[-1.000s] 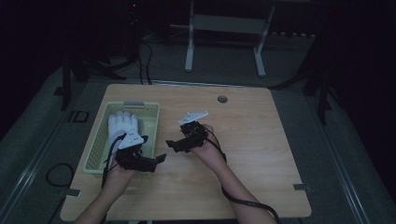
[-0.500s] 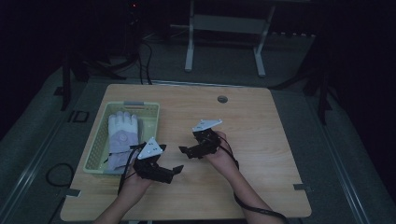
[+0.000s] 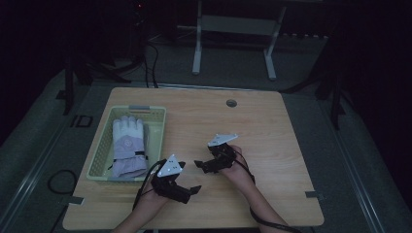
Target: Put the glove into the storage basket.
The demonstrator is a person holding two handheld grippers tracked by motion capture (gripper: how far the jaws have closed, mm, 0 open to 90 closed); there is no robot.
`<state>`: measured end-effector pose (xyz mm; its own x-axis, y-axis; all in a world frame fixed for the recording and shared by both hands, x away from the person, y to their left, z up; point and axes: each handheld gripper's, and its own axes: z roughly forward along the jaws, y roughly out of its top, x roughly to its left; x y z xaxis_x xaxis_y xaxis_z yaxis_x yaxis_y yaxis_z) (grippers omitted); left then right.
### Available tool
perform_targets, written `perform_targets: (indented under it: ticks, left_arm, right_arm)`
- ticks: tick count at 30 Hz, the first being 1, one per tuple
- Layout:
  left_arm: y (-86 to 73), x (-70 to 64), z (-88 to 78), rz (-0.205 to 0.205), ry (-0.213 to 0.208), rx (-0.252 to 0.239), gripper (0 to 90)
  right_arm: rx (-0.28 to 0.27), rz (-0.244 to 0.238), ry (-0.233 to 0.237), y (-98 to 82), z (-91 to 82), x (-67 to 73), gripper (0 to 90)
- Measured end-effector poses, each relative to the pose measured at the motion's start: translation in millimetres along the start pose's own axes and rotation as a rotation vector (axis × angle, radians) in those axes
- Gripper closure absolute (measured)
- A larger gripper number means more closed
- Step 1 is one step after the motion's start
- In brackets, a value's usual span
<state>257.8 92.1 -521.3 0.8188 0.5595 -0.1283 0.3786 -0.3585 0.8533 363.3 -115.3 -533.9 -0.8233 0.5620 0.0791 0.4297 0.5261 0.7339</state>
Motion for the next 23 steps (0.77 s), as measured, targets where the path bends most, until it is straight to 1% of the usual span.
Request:
perform_targets:
  ticks: [3,7,10,11,12,14,15,16,18,20,21,23]
  left_arm:
    - [-3.6,-4.3,6.4,0.005,-0.013,0.009,2.6]
    - [-8.7,-8.8,15.2,0.005,-0.037,0.019,2.6]
    - [-10.4,-11.0,18.8,0.009,-0.043,0.025,2.6]
    - [-12.0,-13.1,22.0,0.003,-0.061,0.017,2.6]
    - [-12.4,-13.5,22.7,0.006,-0.075,0.015,2.6]
    - [-13.2,-14.5,23.8,0.014,-0.095,0.009,2.6]
    - [-13.2,-14.5,23.8,0.014,-0.095,0.009,2.6]
    - [-14.0,-15.8,25.5,0.035,-0.096,0.021,2.6]
    - [-15.0,-16.8,27.1,0.051,-0.094,0.027,2.6]
    - [-16.1,-17.0,28.6,0.049,-0.096,0.033,2.6]
    - [-16.8,-16.8,29.0,0.043,-0.100,0.031,2.6]
    - [-17.8,-16.5,29.3,0.039,-0.095,0.030,2.6]
  right_arm:
    - [0.002,0.006,0.006,-6.7,0.6,-1.5,14.8]
    - [0.002,0.002,0.009,-15.2,1.1,-2.5,14.8]
    - [0.000,-0.006,0.006,-19.4,0.9,-3.3,14.8]
    - [-0.002,-0.006,0.008,-21.5,0.6,-3.7,14.8]
    - [-0.003,-0.005,0.007,-27.8,-0.3,-4.8,14.8]
    - [-0.009,-0.002,0.008,-31.9,-1.7,-6.3,14.8]
    - [-0.009,-0.002,0.008,-31.9,-1.7,-6.3,14.8]
    - [-0.015,-0.002,0.009,-33.2,-2.3,-7.1,14.8]
    - [-0.032,-0.003,0.006,-35.6,-4.7,-9.2,14.8]
    - [-0.037,-0.004,0.006,-35.8,-6.1,-9.7,14.8]
    - [-0.035,-0.005,0.004,-35.8,-6.3,-10.0,14.8]
    - [-0.035,-0.007,0.002,-36.2,-6.5,-10.6,14.8]
